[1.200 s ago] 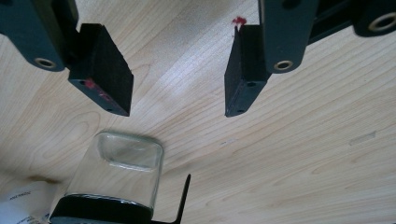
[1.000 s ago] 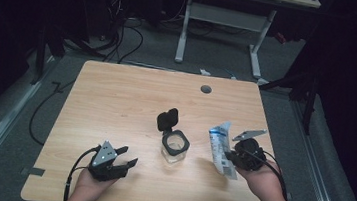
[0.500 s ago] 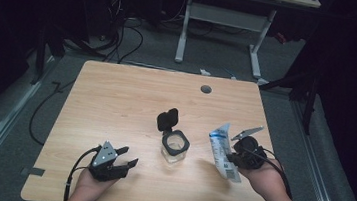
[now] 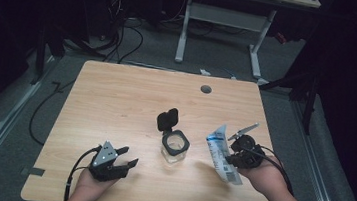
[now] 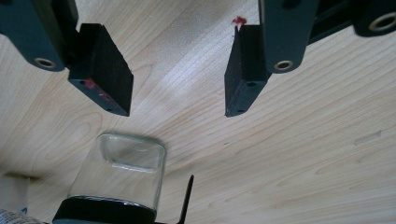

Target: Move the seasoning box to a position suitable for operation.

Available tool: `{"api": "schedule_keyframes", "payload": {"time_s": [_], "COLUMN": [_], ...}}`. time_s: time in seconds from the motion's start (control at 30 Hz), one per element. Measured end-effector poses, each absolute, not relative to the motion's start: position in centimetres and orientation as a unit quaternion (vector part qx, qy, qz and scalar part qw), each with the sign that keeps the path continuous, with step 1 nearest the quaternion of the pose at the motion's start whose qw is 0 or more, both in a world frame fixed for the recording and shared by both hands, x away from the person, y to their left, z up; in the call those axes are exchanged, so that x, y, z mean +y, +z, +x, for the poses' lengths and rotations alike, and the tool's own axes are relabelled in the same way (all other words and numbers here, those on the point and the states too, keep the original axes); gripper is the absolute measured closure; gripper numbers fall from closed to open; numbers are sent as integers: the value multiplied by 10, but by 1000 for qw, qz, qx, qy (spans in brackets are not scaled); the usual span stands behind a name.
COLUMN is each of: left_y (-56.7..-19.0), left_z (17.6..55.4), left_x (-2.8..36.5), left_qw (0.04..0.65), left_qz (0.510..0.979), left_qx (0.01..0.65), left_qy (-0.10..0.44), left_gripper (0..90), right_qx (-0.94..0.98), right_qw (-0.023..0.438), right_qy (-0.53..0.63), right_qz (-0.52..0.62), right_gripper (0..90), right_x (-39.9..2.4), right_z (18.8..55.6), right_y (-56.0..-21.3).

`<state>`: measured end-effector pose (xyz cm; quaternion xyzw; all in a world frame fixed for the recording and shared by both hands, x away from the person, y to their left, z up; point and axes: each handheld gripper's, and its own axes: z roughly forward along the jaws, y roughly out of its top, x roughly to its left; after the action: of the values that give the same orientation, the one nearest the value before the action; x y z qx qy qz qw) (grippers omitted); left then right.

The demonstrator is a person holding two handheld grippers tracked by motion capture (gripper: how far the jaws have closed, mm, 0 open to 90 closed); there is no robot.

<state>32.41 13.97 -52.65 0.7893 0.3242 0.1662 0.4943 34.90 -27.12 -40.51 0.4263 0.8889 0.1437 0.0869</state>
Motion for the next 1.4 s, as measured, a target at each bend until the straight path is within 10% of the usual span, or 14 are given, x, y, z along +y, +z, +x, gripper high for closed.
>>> {"api": "schedule_keyframes", "payload": {"time_s": [1.4], "left_y": [-513], "left_z": [305], "left_x": [82], "left_qw": [547], "left_qz": [787], "left_qx": [252], "left_qy": [131], "left_gripper": [402], "right_qx": [899], "right_qw": [61], "right_qy": [127], "right_qz": [414], "right_gripper": [886], "right_x": [-261], "right_z": [347], "right_y": [-391]}}
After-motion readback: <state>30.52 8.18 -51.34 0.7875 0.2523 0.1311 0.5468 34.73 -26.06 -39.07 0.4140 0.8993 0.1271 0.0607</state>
